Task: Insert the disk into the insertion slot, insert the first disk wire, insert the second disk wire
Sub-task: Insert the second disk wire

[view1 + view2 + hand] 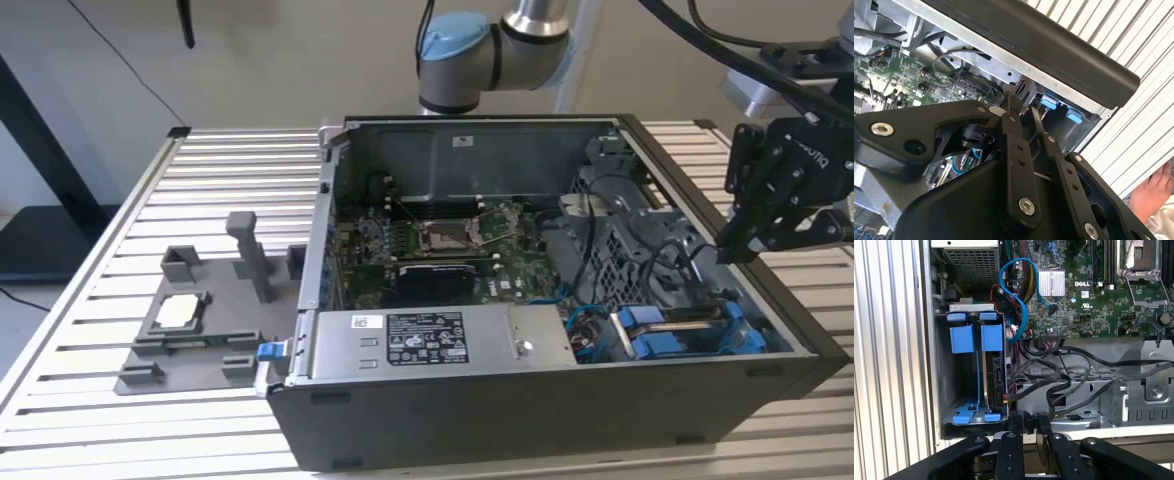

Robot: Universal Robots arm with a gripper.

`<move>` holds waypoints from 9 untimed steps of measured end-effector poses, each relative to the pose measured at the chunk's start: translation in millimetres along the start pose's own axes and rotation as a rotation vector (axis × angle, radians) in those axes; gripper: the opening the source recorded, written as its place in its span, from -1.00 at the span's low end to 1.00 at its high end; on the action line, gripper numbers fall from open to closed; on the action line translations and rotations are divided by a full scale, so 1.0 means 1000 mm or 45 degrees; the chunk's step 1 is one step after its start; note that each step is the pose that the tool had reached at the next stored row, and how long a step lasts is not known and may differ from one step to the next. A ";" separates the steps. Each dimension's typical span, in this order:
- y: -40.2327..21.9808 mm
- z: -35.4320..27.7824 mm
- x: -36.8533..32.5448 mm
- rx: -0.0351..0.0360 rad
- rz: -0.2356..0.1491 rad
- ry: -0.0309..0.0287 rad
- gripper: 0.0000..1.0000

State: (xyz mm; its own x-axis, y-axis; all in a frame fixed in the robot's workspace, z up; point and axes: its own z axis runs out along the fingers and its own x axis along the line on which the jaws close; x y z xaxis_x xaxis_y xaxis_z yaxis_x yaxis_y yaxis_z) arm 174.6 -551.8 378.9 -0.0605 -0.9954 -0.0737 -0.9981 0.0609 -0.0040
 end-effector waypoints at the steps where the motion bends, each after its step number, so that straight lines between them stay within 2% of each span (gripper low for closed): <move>1: 0.0000 0.0000 0.0000 0.0000 0.000 0.0000 -0.47; 6: -0.0001 0.0000 0.0000 -0.0001 0.000 -0.0001 -0.47; 7: -0.0001 0.0001 0.0000 -0.0001 0.000 -0.0002 -0.51; 8: -0.0001 0.0000 0.0000 0.0000 0.000 -0.0001 -0.65; 9: -0.0001 0.0001 0.0000 0.0000 0.000 -0.0002 -0.65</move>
State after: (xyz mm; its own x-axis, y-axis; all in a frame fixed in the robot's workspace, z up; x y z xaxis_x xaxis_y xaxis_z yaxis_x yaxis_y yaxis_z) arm 174.7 -551.8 378.8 -0.0604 -0.9954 -0.0739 -0.9981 0.0609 -0.0039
